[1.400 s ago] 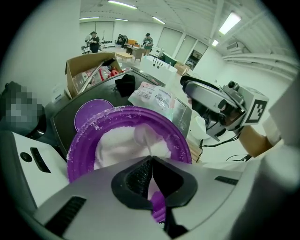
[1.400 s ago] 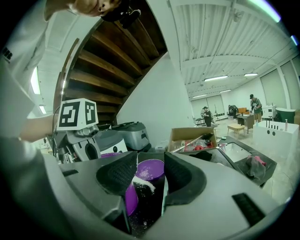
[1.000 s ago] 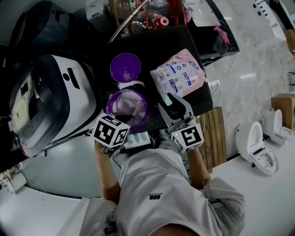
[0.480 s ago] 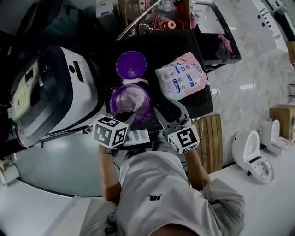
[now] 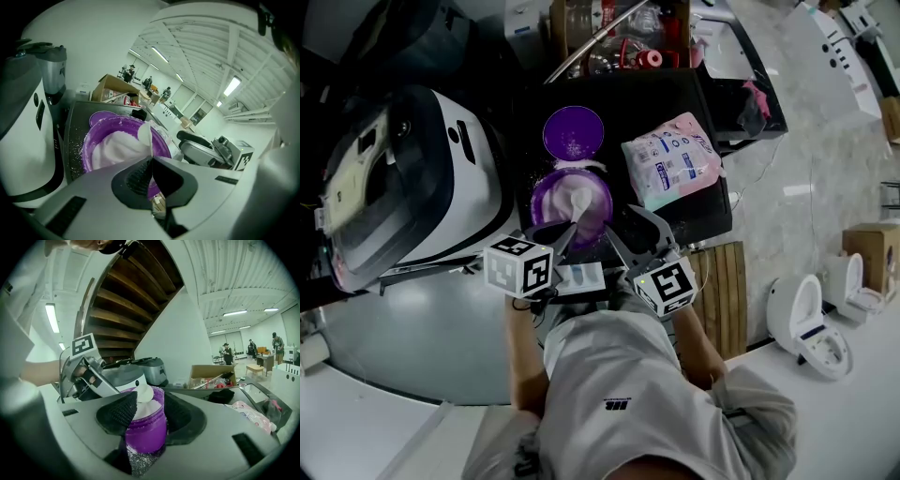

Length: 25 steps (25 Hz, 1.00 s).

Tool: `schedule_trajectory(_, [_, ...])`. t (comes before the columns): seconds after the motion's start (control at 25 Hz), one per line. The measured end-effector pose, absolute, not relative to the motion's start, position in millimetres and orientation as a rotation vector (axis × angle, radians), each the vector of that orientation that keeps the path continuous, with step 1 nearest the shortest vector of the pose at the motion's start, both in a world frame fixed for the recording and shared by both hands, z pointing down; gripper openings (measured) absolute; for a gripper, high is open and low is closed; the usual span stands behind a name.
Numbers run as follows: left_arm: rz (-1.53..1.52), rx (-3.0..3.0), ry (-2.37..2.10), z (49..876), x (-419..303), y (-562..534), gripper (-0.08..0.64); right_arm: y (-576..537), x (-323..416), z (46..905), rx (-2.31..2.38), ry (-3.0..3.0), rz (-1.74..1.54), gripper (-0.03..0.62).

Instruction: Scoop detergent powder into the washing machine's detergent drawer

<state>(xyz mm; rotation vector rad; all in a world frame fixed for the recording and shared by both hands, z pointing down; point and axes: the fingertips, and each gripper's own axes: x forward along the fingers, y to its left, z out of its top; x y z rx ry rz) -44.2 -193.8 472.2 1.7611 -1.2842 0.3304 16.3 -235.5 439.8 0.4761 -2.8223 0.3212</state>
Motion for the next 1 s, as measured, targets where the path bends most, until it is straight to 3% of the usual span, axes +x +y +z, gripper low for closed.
schedule_trajectory(1.0, [0.095,2.066,-1.353,448.0,-67.9,-162.4,0.015,-182.0,-18.5,435.0,0.725,-2.707,0.177,0.179])
